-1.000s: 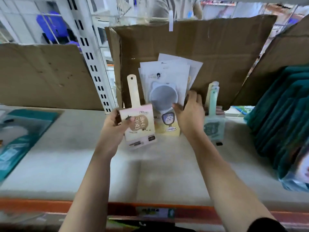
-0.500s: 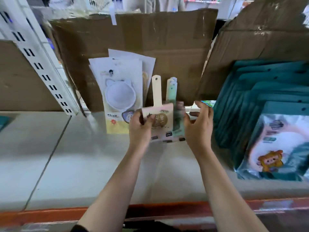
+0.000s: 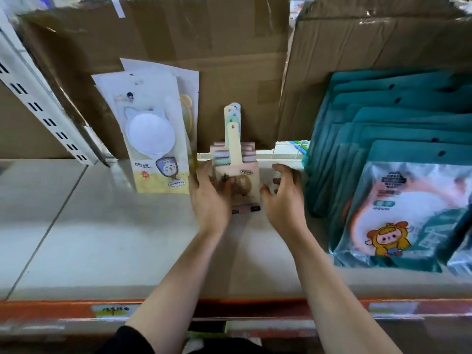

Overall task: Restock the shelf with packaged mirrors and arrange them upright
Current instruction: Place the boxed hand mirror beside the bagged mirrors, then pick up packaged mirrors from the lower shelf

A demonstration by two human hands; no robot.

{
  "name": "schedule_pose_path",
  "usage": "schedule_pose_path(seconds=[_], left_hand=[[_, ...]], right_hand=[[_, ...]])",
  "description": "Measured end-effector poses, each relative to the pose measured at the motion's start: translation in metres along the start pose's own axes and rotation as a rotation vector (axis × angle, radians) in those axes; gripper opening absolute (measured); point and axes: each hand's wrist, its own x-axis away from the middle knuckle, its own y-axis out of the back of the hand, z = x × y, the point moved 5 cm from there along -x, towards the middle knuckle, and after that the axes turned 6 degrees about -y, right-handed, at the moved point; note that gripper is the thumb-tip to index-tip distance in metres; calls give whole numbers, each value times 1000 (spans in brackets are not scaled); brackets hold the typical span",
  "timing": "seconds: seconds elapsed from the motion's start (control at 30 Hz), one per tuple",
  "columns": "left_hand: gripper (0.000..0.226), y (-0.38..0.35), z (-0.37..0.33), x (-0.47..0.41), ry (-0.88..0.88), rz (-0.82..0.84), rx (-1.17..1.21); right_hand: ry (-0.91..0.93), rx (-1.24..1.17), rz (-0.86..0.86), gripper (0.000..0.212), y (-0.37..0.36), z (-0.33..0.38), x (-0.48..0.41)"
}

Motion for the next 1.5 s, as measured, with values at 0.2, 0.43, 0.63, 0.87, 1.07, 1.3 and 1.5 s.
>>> schedule_pose_path(seconds=[0.2, 0.43, 0.63, 0.87, 1.07, 1.3, 1.5], left_hand=[[55, 5, -5, 11, 4, 28, -47], [81, 46, -8, 24, -81, 136, -416], [66, 115, 29, 39, 126, 150, -423], [62, 253, 86, 55, 215, -66, -360], [69, 376, 146, 77, 315, -169, -313], [67, 479, 202, 97, 333, -230, -264], [65, 541, 236, 99, 391, -306, -250]], right_hand=[[26, 35, 37, 54, 6, -7, 5], [260, -43, 56, 49, 4, 32, 23], [274, 19, 266, 48, -43, 61, 61], [289, 103, 449, 51, -126, 123, 125], [332, 113, 547, 52, -199, 197, 202], [376, 108, 627, 51, -273, 266, 276], [419, 114, 664, 51, -325, 321, 305]])
